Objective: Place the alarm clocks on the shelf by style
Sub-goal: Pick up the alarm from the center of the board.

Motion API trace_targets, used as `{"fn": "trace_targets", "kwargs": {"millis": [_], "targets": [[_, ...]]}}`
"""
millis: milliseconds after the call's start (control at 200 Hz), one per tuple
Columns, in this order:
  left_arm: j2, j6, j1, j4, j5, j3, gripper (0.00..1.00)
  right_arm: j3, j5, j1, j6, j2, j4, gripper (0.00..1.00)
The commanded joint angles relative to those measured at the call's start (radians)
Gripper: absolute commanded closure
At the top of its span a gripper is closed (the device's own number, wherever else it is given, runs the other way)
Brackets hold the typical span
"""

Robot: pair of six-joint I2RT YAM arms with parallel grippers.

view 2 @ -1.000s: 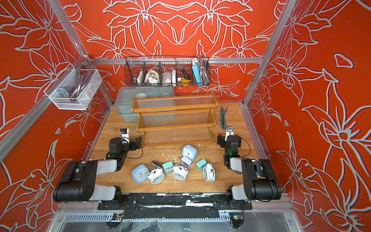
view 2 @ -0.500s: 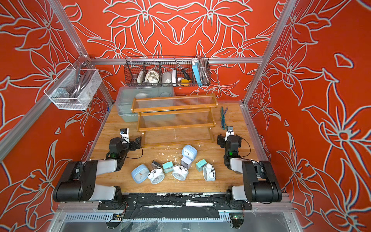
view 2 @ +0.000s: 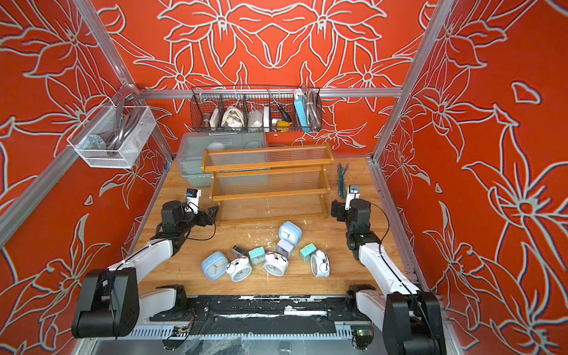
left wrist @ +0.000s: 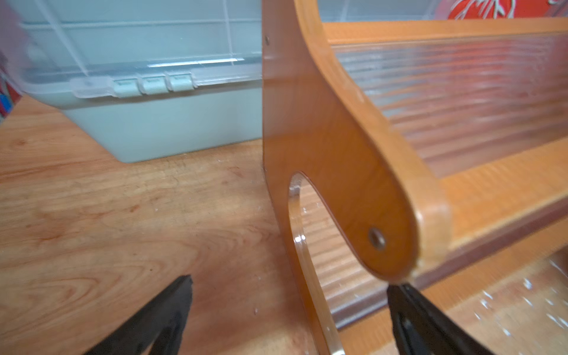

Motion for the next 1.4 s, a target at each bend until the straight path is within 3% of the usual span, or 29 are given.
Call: {"fn": "trace_targets", "kwargs": {"millis": [0,235,435,545,801,1121,1396], "targets": [[-0.023,0.068,0.029,-0.237,0.139,0.065,0.02,0.069,-0.082,0.05,0.001,-0.043,-0.195,0.0],[-0.026,0.258,0.031,-0.603,0.317,0.221,0.02,0.124,-0.158,0.138,0.011,-0.102,-0.326,0.0],[-0.028,0.556,0.03,-1.03,0.461,0.355,0.02,0.16,-0.254,0.198,0.038,-0.102,-0.408,0.0],[-0.031,0.613,0.012,-1.183,0.491,0.405,0.02,0.169,-0.294,0.237,0.051,-0.103,-0.423,0.0],[-0.018,0.539,-0.235,-1.25,0.299,0.46,0.03,0.17,-0.346,0.299,0.07,-0.143,-0.425,0.0],[0.077,0.421,-0.574,-1.148,0.044,0.513,0.04,0.165,-0.322,0.308,0.076,-0.22,-0.458,0.0],[0.259,0.359,-0.75,-1.096,-0.094,0.592,0.1,0.141,-0.302,0.309,0.082,-0.273,-0.481,0.01]]}}
